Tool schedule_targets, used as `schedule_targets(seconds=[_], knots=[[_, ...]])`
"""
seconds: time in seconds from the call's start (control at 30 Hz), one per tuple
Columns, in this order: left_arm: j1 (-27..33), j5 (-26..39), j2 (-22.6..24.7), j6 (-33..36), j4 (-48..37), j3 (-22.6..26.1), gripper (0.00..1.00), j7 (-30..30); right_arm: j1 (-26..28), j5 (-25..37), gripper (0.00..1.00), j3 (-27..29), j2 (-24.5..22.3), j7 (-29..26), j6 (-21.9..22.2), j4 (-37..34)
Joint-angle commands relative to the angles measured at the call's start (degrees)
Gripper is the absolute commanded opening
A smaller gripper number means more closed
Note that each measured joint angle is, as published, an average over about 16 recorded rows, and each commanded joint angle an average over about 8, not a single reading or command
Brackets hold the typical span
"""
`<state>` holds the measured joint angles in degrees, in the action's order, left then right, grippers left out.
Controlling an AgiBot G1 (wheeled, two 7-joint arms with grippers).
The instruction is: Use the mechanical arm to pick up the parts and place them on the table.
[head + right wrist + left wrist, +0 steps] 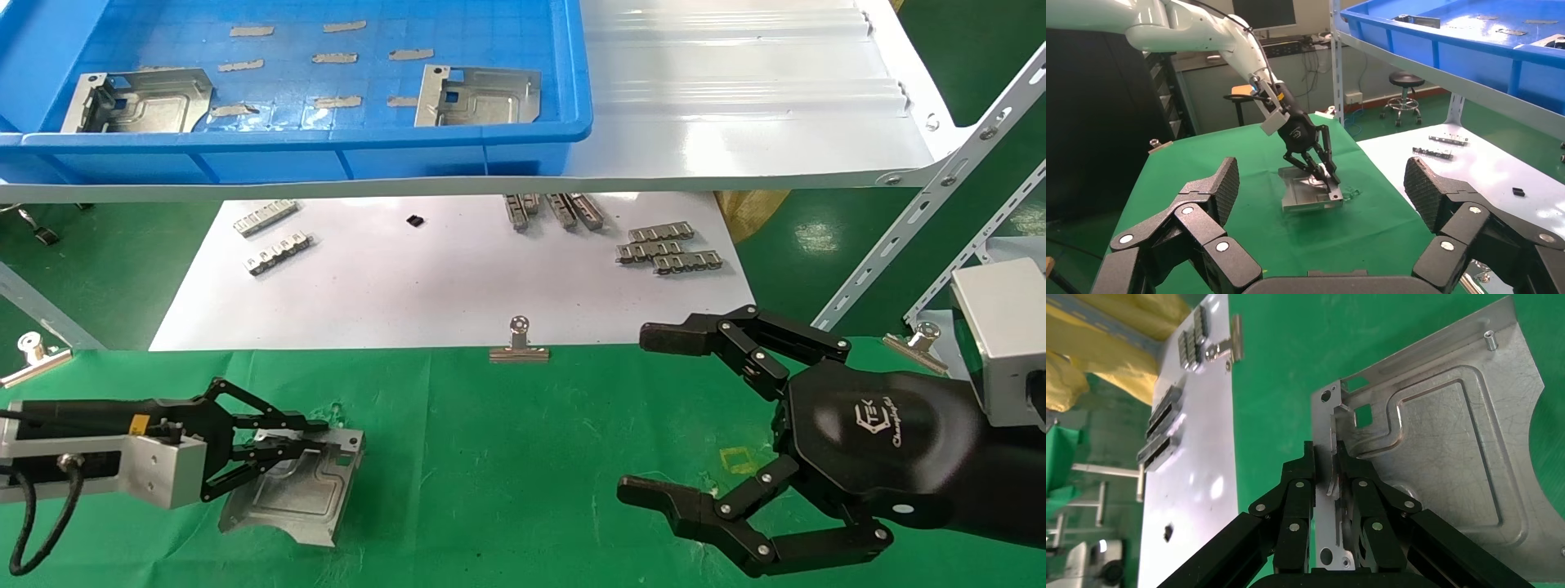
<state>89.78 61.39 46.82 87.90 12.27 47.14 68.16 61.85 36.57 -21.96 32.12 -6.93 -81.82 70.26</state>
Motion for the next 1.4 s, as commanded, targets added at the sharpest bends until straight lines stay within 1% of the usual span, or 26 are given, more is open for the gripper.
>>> schedule_targets(seconds=[0.03,0.07,0.1,0.27,0.43,0.5,0.6,0.77,0.87,0.93,1.07,1.2,1.3,1.4], knots=[[0.0,0.1,0.5,-0.4,-1.6,0.0,0.81,2.6,0.0,0.0,1.00,0.0,0.0,0.0,0.0,0.0],[0.1,0.0,0.6,-0.5,-2.3,-0.1,0.93,3.3,0.0,0.0,1.00,0.0,0.0,0.0,0.0,0.0],[0.1,0.0,0.8,-0.6,-3.0,-0.1,1.00,3.8,0.0,0.0,1.00,0.0,0.0,0.0,0.0,0.0],[0.5,0.4,1.7,-0.7,-5.9,0.1,1.00,5.2,0.0,0.0,1.00,0.0,0.0,0.0,0.0,0.0],[1.2,1.1,2.3,0.0,-8.3,0.6,1.00,4.2,0.0,0.0,1.00,0.0,0.0,0.0,0.0,0.0],[1.7,1.1,2.3,0.5,-9.3,0.6,1.00,2.6,0.0,0.0,1.00,0.0,0.0,0.0,0.0,0.0],[2.7,0.6,2.4,1.3,-11.1,0.4,1.00,-1.3,0.0,0.0,1.00,0.0,0.0,0.0,0.0,0.0],[3.8,-0.8,2.3,2.4,-14.0,-0.7,1.00,-10.8,0.0,0.0,1.00,0.0,0.0,0.0,0.0,0.0],[3.8,-1.6,2.4,2.7,-15.3,-1.4,1.00,-15.8,0.0,0.0,1.00,0.0,0.0,0.0,0.0,0.0],[3.6,-2.0,2.4,2.9,-16.1,-1.7,1.00,-18.1,0.0,0.0,1.00,0.0,0.0,0.0,0.0,0.0],[3.4,-2.5,2.5,3.1,-16.9,-2.1,1.00,-20.1,0.0,0.0,1.00,0.0,0.0,0.0,0.0,0.0],[3.3,-2.5,2.4,3.1,-16.3,-2.1,1.00,-19.3,0.0,0.0,1.00,0.0,0.0,0.0,0.0,0.0],[2.8,-2.7,2.2,3.0,-14.9,-2.6,1.00,-19.9,0.0,0.0,1.00,0.0,0.0,0.0,0.0,0.0],[1.6,-3.4,1.7,2.8,-12.2,-3.6,1.00,-22.1,0.0,0.0,1.00,0.0,0.0,0.0,0.0,0.0]])
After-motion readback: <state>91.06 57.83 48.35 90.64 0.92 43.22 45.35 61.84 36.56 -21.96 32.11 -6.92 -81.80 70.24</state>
